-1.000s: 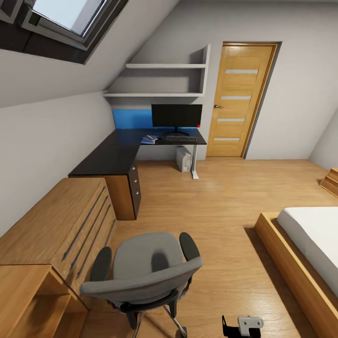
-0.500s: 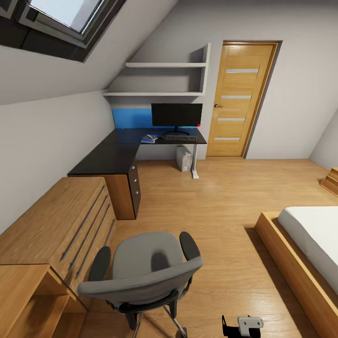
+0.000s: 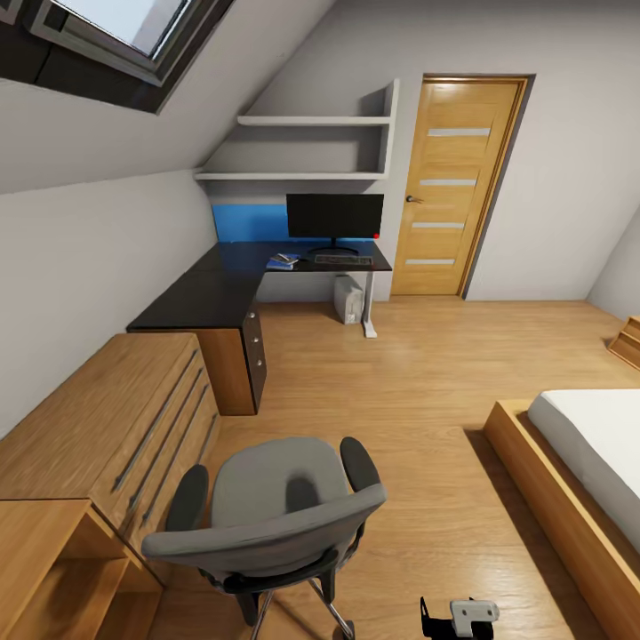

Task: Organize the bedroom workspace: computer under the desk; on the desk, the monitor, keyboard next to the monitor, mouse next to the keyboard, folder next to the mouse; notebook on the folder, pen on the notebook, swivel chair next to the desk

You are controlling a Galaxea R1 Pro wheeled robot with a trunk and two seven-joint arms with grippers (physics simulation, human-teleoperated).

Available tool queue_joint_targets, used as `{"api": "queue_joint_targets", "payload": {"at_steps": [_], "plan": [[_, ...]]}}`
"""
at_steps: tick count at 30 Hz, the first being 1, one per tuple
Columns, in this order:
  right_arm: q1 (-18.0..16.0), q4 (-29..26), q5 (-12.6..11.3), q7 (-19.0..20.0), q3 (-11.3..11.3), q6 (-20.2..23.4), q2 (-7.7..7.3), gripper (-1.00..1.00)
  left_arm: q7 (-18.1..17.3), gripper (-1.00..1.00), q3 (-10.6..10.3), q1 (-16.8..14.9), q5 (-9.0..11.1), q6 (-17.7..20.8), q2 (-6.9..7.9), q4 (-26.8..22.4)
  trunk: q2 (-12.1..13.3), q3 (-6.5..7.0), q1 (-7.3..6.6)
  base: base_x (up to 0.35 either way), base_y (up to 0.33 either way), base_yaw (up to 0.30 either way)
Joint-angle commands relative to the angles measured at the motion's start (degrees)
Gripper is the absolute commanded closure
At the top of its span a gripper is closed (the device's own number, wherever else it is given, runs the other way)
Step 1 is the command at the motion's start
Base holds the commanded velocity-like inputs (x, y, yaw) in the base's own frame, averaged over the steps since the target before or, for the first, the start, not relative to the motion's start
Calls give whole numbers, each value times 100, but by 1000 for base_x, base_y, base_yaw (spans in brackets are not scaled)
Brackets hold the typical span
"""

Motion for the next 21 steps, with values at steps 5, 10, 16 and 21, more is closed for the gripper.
{"api": "queue_joint_targets", "payload": {"at_steps": [5,10,16,21], "plan": [[-2,0,-44,-24,51,-12,-1,-100,35,-100,-57,-2,34,-4,3,-11,-207,-97,111,0,0,0],[-2,3,-40,-24,51,-4,-1,-100,21,-100,-65,-2,34,64,2,-11,-408,-187,221,0,172,0],[-3,8,-42,-24,51,-3,-1,-100,26,-100,-41,-2,34,145,2,-11,-648,-295,353,0,114,0],[-2,9,-45,-24,51,-3,5,-100,26,-100,-55,-2,29,144,-3,-11,-849,-384,463,0,3,0]]}}
